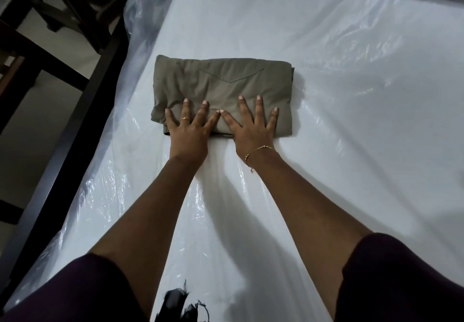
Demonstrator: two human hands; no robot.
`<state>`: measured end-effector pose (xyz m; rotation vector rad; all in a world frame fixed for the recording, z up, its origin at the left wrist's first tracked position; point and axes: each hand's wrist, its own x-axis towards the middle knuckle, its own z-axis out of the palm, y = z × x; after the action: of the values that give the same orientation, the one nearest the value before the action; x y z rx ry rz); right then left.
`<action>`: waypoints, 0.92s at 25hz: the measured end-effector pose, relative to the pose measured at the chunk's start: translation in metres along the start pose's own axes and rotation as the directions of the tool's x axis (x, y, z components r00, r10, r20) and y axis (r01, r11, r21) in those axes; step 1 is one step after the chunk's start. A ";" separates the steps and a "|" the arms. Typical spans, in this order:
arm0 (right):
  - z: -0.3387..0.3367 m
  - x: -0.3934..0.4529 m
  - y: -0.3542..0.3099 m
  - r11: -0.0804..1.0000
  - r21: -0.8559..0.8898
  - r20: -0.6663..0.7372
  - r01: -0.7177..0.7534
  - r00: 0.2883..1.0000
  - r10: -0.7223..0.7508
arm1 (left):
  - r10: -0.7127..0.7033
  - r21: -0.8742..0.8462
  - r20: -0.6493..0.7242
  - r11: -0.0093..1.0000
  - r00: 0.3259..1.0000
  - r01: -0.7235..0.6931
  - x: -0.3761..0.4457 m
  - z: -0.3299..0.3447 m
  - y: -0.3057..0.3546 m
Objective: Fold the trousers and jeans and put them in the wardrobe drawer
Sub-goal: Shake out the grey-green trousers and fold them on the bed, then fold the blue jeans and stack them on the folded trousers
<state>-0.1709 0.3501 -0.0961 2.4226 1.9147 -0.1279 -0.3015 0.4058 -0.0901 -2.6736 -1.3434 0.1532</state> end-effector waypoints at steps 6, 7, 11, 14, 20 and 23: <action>-0.021 -0.038 0.015 0.996 0.084 0.055 0.036 0.998 -0.041 | -0.065 -0.085 0.118 0.994 0.991 0.075 -0.028 -0.042 0.025; -0.024 -0.051 0.020 0.994 0.108 0.035 0.018 0.999 -0.022 | -0.059 -0.096 0.100 0.993 0.993 0.068 -0.036 -0.049 0.035; -0.036 -0.107 0.077 0.988 0.128 -0.017 -0.089 0.996 0.092 | 0.094 -0.142 0.027 0.986 0.995 -0.089 -0.056 -0.081 0.108; -0.043 -0.150 0.139 0.968 0.155 -0.023 -0.198 0.979 0.204 | 0.191 -0.168 -0.001 0.968 0.982 -0.188 -0.059 -0.104 0.175; -0.045 -0.276 0.332 0.885 0.127 -0.058 -0.447 0.888 0.457 | 0.416 -0.287 -0.102 0.857 0.904 -0.427 -0.060 -0.160 0.392; -0.031 -0.348 0.420 0.805 0.137 -0.022 -0.578 0.810 0.586 | 0.510 -0.310 -0.102 0.799 0.854 -0.515 -0.071 -0.169 0.504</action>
<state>0.1590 -0.0809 -0.0360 3.0023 1.1096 -0.1452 0.0799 0.0381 -0.0103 -3.2576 -0.6391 -0.0390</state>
